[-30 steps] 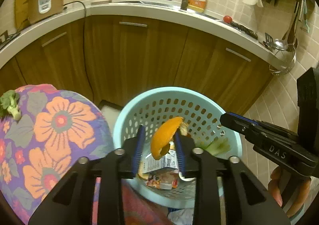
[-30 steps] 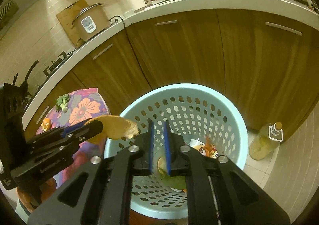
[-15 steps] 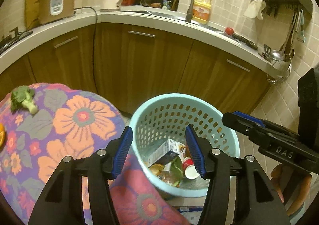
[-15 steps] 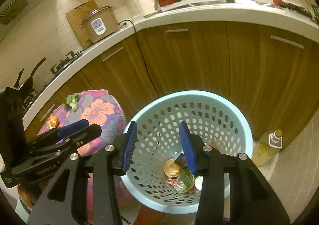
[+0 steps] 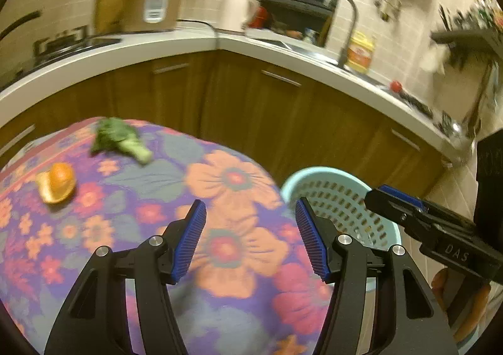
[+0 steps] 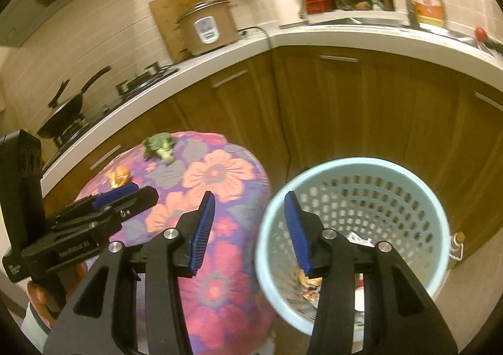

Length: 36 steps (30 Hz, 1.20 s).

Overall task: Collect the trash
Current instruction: 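Move both open tools back toward the remaining orange peel and bok choy, then grasp the orange peel with the left tool while the right tool grasps the bok choy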

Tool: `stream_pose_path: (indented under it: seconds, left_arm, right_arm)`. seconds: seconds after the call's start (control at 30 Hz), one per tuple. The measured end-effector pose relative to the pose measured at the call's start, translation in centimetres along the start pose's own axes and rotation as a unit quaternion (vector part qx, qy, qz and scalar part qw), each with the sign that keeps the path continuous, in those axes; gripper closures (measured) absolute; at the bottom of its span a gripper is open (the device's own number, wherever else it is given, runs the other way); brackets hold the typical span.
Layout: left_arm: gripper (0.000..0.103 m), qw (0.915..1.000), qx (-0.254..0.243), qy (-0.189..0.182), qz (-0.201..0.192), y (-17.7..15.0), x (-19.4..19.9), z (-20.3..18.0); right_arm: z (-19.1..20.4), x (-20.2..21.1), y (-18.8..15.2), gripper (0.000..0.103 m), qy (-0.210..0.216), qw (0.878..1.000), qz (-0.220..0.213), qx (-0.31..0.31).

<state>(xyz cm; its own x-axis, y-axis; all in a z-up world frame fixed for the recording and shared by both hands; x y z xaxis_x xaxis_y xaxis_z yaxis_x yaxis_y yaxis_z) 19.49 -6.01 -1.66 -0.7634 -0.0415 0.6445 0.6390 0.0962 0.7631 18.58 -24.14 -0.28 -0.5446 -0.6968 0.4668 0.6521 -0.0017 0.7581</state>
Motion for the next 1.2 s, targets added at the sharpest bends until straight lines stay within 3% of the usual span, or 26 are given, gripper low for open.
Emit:
stream_pose_path:
  seconds: [0.17,0.4,0.6,0.67,0.8,0.87,1.0,1.2]
  left_arm:
    - [0.045,0.9985,0.047,0.027,-0.007,0.6,0.9,5.3]
    - [0.036,0.9920,0.090,0.085,-0.024,1.4,1.9,13.2]
    - [0.036,0.9859,0.115,0.121,-0.007,1.9,0.4,19.1]
    - [0.036,0.9849,0.129,0.116,0.002,1.8,-0.3,21.0]
    - [0.038,0.9836,0.165,0.065,0.031,1.5,-2.6,23.3]
    - [0.039,0.9808,0.180,0.063,0.042,1.4,-3.8,24.4]
    - [0.046,0.9758,0.205,0.034,0.067,1.2,-6.1,25.3]
    - [0.062,0.9765,0.190,0.038,0.095,0.8,-8.7,24.4]
  right_arm:
    - [3.1,-2.6,0.7,0.058,0.019,0.999,0.011,0.025]
    - [7.9,-7.0,2.5,0.052,0.035,0.996,0.032,0.074]
    - [10.8,-12.2,4.2,0.052,0.045,0.991,0.069,0.110]
    - [11.2,-14.5,4.7,0.052,0.045,0.989,0.082,0.115]
    - [11.2,-19.0,5.2,0.052,0.040,0.985,0.109,0.127]
    - [10.9,-21.1,5.3,0.052,0.032,0.983,0.122,0.134]
    - [10.1,-24.9,5.8,0.052,0.022,0.982,0.136,0.130]
    - [9.3,-28.9,5.8,0.052,0.011,0.979,0.165,0.122]
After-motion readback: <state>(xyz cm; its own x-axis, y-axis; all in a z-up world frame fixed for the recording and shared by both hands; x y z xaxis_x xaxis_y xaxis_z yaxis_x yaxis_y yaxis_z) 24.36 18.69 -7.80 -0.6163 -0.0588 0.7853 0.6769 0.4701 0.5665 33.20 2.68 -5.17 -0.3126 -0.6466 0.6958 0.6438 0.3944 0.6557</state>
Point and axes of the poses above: each gripper's, at about its wrist camera, not at the fingertips, and x roughly against the way its jaws point, z to its left, y to its top, the point moved 5 cm from there along -x, roughly the way its jaws point, and after that the axes turned 15 degrees about y, right-handed, at the moved point
